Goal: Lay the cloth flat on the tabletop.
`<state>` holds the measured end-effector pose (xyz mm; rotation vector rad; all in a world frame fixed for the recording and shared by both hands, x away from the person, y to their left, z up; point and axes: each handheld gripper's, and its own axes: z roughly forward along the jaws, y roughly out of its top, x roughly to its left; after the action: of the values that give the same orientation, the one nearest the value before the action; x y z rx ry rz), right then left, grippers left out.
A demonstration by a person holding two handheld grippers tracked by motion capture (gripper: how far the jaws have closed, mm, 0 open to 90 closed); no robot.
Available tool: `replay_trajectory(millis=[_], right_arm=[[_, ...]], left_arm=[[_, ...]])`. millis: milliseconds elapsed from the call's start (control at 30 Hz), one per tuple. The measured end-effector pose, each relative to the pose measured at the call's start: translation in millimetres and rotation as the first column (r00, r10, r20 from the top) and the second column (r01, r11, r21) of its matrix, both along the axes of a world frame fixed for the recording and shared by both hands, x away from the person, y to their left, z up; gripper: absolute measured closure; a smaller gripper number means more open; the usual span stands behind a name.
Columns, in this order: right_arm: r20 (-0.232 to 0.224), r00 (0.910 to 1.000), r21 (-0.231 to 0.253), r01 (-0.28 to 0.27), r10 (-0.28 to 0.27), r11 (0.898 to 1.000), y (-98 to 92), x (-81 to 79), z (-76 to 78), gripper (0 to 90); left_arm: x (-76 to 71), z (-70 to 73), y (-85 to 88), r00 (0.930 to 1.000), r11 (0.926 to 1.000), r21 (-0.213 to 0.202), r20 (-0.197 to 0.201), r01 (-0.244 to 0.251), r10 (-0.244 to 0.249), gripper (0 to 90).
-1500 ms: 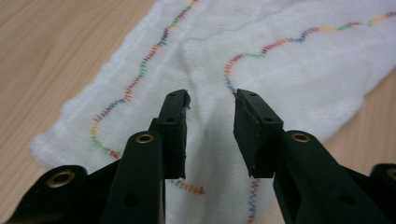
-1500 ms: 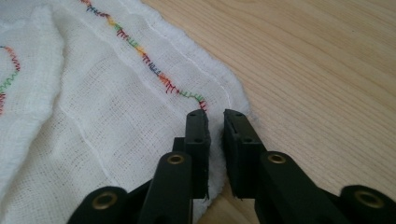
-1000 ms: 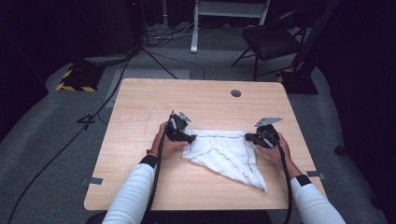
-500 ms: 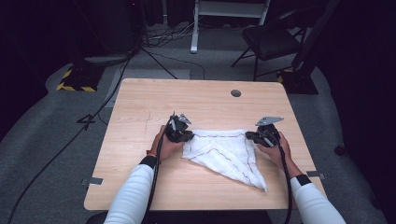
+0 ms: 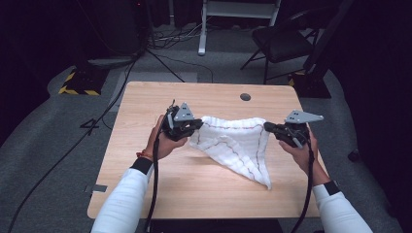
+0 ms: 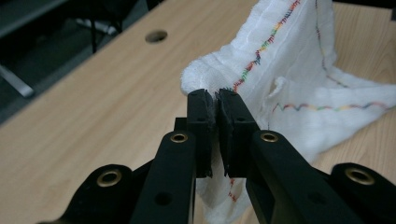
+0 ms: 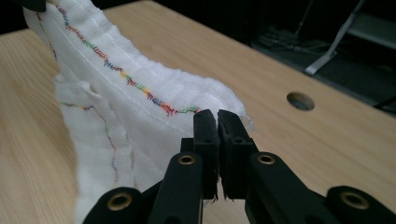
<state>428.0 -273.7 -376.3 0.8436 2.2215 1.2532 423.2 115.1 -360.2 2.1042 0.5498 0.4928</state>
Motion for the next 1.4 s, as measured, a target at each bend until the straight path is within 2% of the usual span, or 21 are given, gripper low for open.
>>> replay_trajectory(millis=[100,167,233,433,600,733,800,900,967,1033,1067,1100,1133,1167,1200,1233,1300,1367,1400], right_arm=[[0.059,0.9981,0.034,-0.021,0.019,0.999,-2.4,-12.0,23.4,86.7],[0.088,0.9956,0.049,-0.035,0.031,0.998,-3.0,-20.0,33.8,86.8],[0.113,0.9924,0.043,-0.055,0.050,0.998,-1.7,-27.8,41.8,86.7],[0.134,0.9878,0.027,-0.083,0.078,0.996,3.9,-39.6,49.3,86.8],[0.133,0.9882,0.011,-0.079,0.077,0.997,8.1,-37.5,46.7,86.7],[0.115,0.9919,-0.010,-0.053,0.053,0.999,13.0,-22.8,36.6,86.7],[0.097,0.9945,-0.021,-0.037,0.038,0.999,15.1,-10.5,29.4,86.7],[0.074,0.9972,-0.048,-0.008,0.011,0.999,18.9,11.4,17.4,86.7],[0.054,0.9985,-0.069,0.015,-0.011,0.998,21.8,26.0,9.6,86.8],[0.036,0.9990,-0.094,0.031,-0.028,0.995,24.5,38.9,2.8,86.7],[0.035,0.9983,-0.126,0.051,-0.046,0.991,26.7,48.1,-2.3,86.7],[0.028,0.9971,-0.148,0.075,-0.071,0.986,28.5,58.0,-8.1,86.7],[0.021,0.9960,-0.152,0.089,-0.086,0.984,29.2,63.5,-12.0,86.3],[0.007,0.9939,-0.173,0.109,-0.110,0.979,30.9,71.1,-17.5,81.7],[0.004,0.9903,-0.199,0.137,-0.139,0.970,32.2,76.3,-21.8,77.8],[-0.003,0.9857,-0.226,0.164,-0.169,0.960,33.4,83.0,-28.8,76.4],[-0.047,0.9833,-0.231,0.160,-0.176,0.960,33.8,87.8,-37.1,69.1],[-0.062,0.9824,-0.229,0.158,-0.176,0.961,32.9,85.3,-41.1,62.5],[-0.084,0.9811,-0.224,0.152,-0.174,0.963,31.5,83.5,-43.2,57.2]], left_arm=[[-14.4,18.4,5.9,0.9980,0.9994,-0.024,0.057,0.027,-0.025,83.6],[-21.0,24.0,9.4,0.9964,0.9988,-0.033,0.079,0.036,-0.033,83.6],[-26.1,26.4,11.8,0.9956,0.9986,-0.031,0.086,0.042,-0.039,83.6],[-33.5,26.8,18.9,0.9952,0.9987,-0.027,0.088,0.043,-0.041,83.5],[-28.0,20.1,21.0,0.9965,0.9997,-0.011,0.081,0.021,-0.021,83.3],[-11.5,9.5,18.8,0.9984,1.0000,0.006,0.057,-0.005,0.005,83.2],[0.7,3.5,16.5,0.9983,0.9993,0.026,0.053,-0.025,0.024,83.1],[23.4,-7.2,11.2,0.9979,0.9975,0.036,0.024,-0.061,0.060,82.8],[39.8,-14.6,7.3,0.9950,0.9936,0.054,0.021,-0.099,0.098,82.5],[56.7,-23.6,3.3,0.9920,0.9910,0.047,-0.010,-0.125,0.126,82.1],[66.6,-30.3,-0.9,0.9862,0.9843,0.067,-0.017,-0.163,0.165,80.9],[72.1,-34.7,-3.7,0.9800,0.9782,0.069,-0.024,-0.196,0.198,77.5],[78.7,-40.4,-7.0,0.9746,0.9742,0.070,-0.050,-0.214,0.218,74.3],[82.4,-44.5,-9.6,0.9711,0.9710,0.078,-0.061,-0.226,0.231,68.9],[86.2,-51.0,-14.0,0.9640,0.9634,0.094,-0.065,-0.251,0.258,63.1],[87.3,-55.6,-16.8,0.9601,0.9608,0.094,-0.080,-0.261,0.268,55.2],[84.7,-63.4,-21.3,0.9623,0.9648,0.096,-0.098,-0.245,0.254,45.1],[78.7,-70.5,-24.6,0.9631,0.9631,0.126,-0.098,-0.238,0.251,38.4],[75.6,-73.1,-25.5,0.9641,0.9651,0.131,-0.111,-0.227,0.241,33.6]])
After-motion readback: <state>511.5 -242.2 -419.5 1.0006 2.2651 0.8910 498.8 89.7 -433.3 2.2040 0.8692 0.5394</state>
